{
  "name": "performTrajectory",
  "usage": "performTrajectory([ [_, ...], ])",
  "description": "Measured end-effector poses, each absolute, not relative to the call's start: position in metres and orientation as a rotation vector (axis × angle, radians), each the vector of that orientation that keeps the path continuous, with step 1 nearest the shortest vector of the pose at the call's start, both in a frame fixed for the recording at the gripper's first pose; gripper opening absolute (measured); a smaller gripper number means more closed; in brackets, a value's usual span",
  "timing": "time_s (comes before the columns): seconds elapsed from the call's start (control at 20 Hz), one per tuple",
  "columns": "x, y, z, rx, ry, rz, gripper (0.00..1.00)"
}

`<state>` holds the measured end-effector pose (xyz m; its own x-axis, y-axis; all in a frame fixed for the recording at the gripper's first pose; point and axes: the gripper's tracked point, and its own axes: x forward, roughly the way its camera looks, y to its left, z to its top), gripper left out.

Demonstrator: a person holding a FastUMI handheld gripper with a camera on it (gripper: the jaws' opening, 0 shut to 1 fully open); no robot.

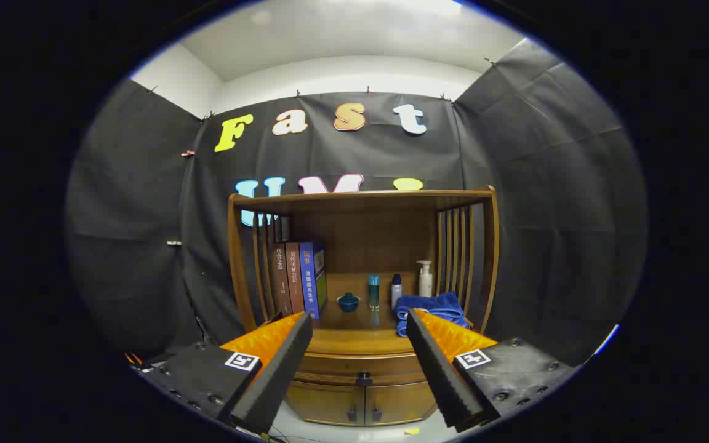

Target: Pull open the drawer, take out the items inside it, and place them on the countertop above the cabinet.

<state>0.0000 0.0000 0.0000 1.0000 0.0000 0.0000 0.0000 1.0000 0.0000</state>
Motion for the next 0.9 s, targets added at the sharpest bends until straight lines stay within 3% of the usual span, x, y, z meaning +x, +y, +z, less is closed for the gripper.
performTrajectory([
  [0.9, 0.004, 0.014, -0.002, -0.01, -0.01, 0.013, 1.0],
])
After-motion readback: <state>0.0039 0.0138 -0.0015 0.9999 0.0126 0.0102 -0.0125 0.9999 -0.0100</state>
